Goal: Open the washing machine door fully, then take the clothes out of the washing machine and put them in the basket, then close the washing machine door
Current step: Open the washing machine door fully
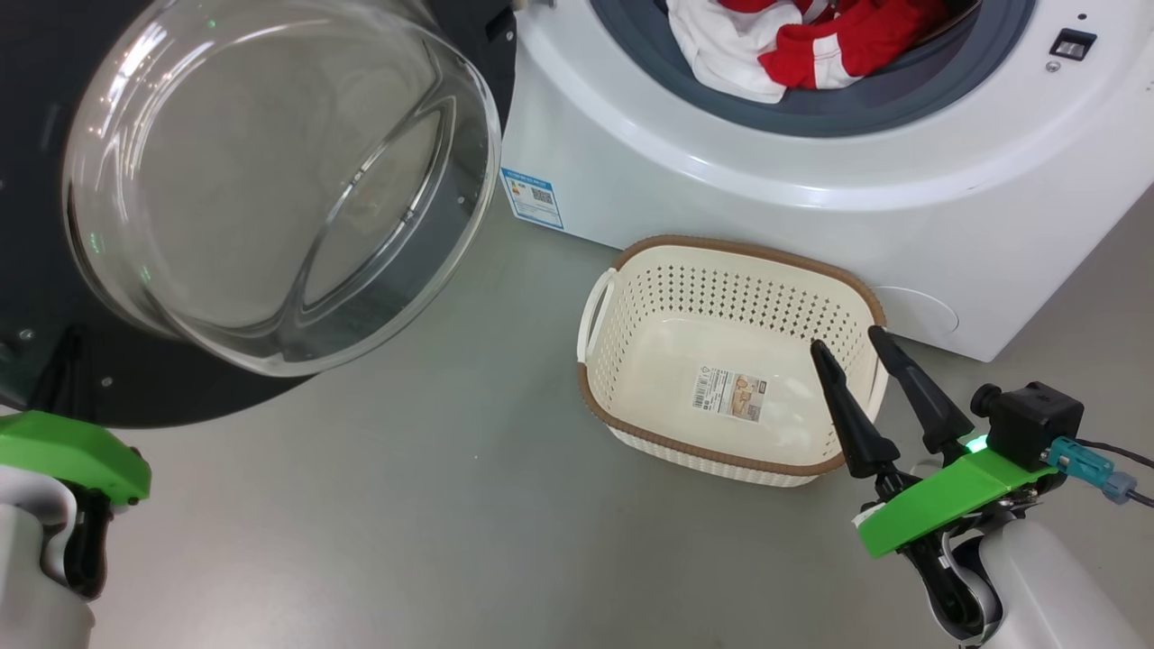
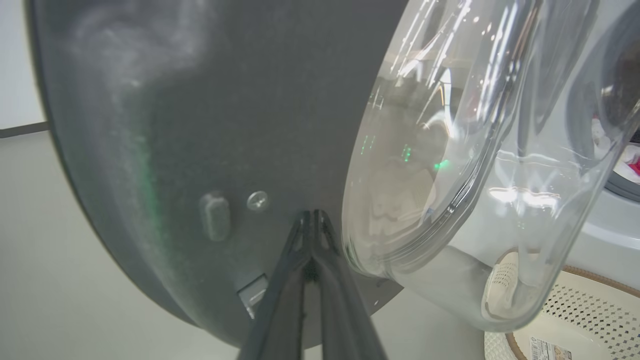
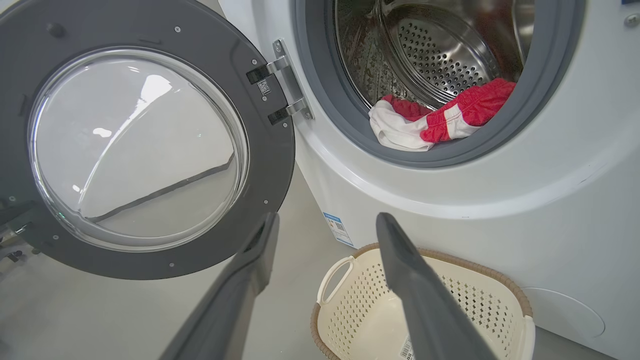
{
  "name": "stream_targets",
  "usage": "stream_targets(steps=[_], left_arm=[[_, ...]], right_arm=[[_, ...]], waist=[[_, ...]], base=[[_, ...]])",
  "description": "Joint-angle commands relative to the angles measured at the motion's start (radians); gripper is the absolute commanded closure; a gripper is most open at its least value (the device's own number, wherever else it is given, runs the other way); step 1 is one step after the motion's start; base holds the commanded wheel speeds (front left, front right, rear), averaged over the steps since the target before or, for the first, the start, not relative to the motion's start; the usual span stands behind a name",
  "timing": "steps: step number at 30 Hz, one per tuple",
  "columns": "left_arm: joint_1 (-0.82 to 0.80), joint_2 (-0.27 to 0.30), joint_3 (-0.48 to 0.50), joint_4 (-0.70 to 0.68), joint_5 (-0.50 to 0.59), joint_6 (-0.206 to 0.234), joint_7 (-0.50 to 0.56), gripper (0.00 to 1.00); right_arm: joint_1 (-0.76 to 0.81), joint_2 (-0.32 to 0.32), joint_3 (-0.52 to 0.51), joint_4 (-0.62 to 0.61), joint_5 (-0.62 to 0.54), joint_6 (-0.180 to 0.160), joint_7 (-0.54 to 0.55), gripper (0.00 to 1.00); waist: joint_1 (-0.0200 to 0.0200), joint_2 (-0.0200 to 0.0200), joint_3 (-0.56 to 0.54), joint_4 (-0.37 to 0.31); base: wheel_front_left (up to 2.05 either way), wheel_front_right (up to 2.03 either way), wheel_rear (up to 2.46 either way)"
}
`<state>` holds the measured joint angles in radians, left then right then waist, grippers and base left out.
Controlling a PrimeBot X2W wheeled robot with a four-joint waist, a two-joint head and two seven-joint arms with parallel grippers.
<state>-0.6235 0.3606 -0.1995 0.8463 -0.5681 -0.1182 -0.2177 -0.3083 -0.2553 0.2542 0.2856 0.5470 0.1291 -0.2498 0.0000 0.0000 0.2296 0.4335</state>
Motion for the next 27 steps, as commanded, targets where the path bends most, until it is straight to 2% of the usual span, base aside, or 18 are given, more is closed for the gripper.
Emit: stream_targets(steps=[1,14,27], left_arm=[[-0.042,0.074,0.033,0.000,-0.010,0.001,-0.015,1.00],[-0.051,0.069,0.005,0.049,-0.019,-0.010,-0.038,1.00],[0.030,0.054,0.001,-0.023,-0.050,-0.012,-0.044,1.00]], right_arm=[[-0.006,0.002,0.025,-0.020,0.001,0.002,-0.012,0.00],[0.004,0.007,0.029,-0.014,0.006,0.002,-0.012,0.00],[0.019,0.017,0.026,-0.013,0.011,0.002,-0.012,0.00]], waist=[[0.0000,0.0000,-0.004,-0.001],[0.0000,0.0000,-0.030,-0.005],[0.0000,0.0000,-0.061,-0.026]], base=[[0.00,0.00,0.00],[0.00,0.00,0.00],[0.00,0.00,0.00]])
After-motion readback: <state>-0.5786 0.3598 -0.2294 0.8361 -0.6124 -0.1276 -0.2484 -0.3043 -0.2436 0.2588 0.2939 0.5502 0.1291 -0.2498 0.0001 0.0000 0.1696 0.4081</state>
